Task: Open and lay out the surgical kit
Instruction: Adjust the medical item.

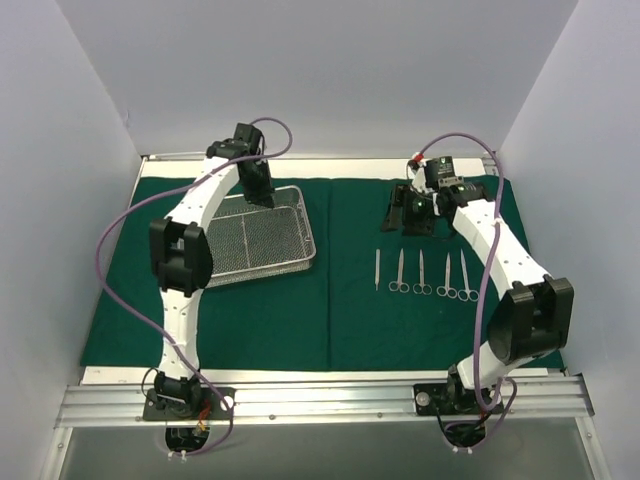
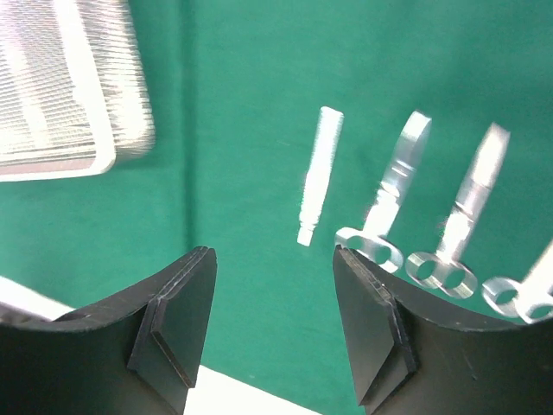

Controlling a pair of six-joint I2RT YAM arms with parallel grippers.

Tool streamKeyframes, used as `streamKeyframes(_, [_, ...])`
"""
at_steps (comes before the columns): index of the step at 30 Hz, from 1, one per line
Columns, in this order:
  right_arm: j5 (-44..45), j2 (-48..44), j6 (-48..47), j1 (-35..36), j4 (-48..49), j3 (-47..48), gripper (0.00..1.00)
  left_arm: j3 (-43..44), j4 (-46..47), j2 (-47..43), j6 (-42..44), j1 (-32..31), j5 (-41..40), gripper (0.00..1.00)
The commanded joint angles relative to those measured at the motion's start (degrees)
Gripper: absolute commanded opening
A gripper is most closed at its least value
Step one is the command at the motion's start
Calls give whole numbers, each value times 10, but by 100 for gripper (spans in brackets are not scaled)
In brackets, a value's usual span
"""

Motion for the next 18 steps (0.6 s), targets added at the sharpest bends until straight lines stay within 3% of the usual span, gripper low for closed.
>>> streamKeyframes(1, [-132, 31, 2, -4, 44, 33, 58, -53, 96, -85, 56, 5, 197, 2])
streamKeyframes(2, [-204, 40, 12, -3, 58, 37, 58, -80, 127, -117, 51, 8, 237, 2])
streamKeyframes(8, [-380, 89, 140, 18, 302, 50, 62, -213, 303, -196, -16, 5, 439, 2])
streamKeyframes(11, [-417, 111, 232, 26, 411, 59, 63, -273, 411, -228, -68, 1, 493, 2])
streamKeyframes(18, [-456, 144, 358, 41, 596, 43, 61, -343, 477, -265, -107, -25, 542, 2])
